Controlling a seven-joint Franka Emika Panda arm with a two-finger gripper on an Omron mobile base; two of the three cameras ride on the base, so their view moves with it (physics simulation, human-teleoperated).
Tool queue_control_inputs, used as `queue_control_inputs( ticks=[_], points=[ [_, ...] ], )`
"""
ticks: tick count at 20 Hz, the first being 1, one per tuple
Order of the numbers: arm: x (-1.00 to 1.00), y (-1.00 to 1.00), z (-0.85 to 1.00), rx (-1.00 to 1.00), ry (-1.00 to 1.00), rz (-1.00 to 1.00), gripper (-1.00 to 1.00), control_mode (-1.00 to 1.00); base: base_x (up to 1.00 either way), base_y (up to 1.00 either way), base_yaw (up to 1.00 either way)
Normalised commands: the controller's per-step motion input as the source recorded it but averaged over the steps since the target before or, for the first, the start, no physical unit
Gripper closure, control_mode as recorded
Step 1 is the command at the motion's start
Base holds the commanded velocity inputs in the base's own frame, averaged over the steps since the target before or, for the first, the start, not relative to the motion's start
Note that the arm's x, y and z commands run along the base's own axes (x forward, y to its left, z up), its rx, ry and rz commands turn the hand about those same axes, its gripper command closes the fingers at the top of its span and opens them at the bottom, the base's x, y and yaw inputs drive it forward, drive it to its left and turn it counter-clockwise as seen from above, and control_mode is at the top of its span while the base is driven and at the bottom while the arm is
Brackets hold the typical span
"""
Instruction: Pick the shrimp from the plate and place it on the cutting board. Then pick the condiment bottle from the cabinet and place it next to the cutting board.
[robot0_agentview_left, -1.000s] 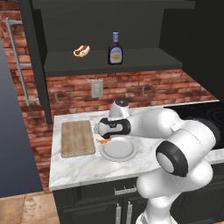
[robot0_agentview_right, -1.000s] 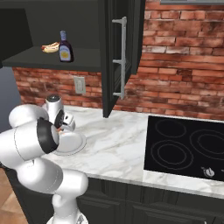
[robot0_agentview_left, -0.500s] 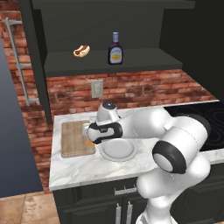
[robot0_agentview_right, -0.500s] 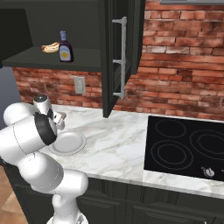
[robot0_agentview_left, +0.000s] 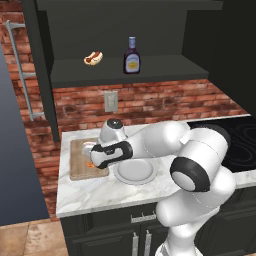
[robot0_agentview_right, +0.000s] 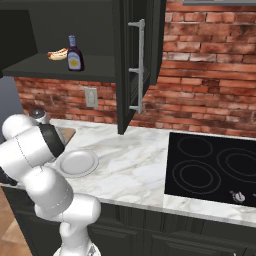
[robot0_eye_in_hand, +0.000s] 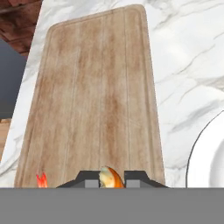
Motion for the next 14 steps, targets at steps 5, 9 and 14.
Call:
queue_control_inputs(
  ticks=[5, 9, 14],
  points=[
    [0.00, 0.24, -0.21, 0.01, -0.02, -0.01, 1.00, -1.00, 0.00, 0.00, 0.00],
    [0.08, 0.10, -0.27, 0.00, -0.03, -0.02, 1.00, -1.00, 0.00, 0.00, 0.00],
    [0.16, 0.14, -0.12, 0.00, -0.02, -0.02, 1.00, -1.00, 0.00, 0.00, 0.00]
  ],
)
